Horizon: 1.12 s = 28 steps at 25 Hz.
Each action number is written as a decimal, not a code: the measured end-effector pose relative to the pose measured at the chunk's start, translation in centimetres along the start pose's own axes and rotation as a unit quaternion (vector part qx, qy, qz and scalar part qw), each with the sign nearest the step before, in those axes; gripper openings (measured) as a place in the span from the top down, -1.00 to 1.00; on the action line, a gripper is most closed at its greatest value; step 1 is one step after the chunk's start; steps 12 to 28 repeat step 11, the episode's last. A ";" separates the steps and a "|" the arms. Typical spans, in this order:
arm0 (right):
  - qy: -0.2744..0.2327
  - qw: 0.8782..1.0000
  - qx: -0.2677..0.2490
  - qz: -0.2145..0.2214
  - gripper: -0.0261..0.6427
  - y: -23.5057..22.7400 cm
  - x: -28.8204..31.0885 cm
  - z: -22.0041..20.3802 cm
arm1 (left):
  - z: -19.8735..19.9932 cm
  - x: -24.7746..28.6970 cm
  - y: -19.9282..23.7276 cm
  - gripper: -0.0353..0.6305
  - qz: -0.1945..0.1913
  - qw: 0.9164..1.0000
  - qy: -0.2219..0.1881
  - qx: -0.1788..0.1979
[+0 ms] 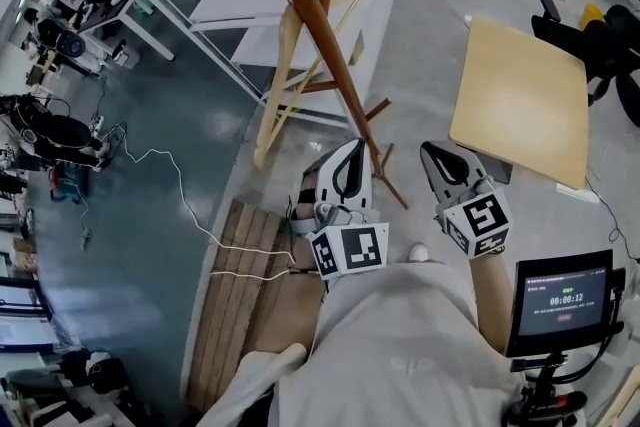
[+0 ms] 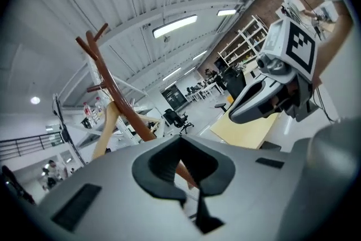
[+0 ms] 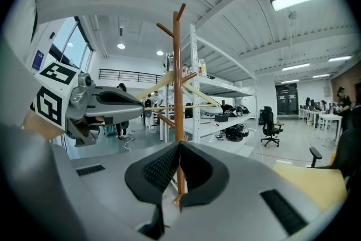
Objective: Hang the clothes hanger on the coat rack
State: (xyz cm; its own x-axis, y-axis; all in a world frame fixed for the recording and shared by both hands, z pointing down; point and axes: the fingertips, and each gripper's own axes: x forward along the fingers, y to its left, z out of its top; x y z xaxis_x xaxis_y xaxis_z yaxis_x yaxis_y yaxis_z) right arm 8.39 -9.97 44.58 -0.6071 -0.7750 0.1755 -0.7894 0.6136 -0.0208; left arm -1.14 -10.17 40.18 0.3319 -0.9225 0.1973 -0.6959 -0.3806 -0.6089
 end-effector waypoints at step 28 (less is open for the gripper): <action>-0.001 1.000 -0.003 -0.025 0.89 -1.6 -1.2 -0.2 | -0.9 1.5 -2.1 0.88 -0.047 0.998 0.019 -0.034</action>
